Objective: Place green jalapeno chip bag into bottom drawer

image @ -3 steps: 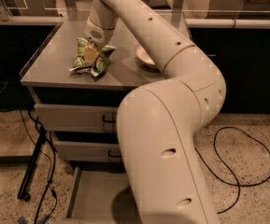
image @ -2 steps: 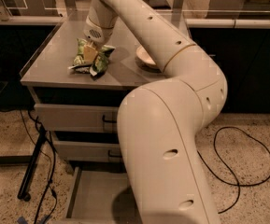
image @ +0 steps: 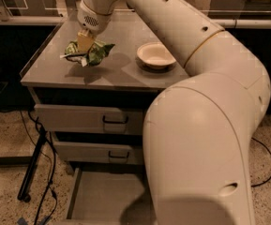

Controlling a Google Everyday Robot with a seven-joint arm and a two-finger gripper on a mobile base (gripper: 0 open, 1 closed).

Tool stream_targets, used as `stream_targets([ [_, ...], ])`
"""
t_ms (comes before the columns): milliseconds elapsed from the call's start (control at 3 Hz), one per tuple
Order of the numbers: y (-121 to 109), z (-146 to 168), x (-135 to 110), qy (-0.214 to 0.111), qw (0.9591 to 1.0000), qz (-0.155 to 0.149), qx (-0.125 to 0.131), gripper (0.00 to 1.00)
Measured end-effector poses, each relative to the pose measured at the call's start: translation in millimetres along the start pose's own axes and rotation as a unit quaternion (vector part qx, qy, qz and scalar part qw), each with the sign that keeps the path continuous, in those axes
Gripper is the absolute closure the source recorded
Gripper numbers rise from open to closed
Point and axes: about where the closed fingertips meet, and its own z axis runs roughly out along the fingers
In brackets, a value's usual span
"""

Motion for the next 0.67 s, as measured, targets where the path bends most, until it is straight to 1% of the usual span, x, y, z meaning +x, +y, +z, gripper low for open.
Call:
stream_targets([
  [333,0,0,0,0.0,1.0,0.0,0.0,1.0],
  [667,17,-11,3,0.011,0.9999,-0.001,-0.003,1.0],
])
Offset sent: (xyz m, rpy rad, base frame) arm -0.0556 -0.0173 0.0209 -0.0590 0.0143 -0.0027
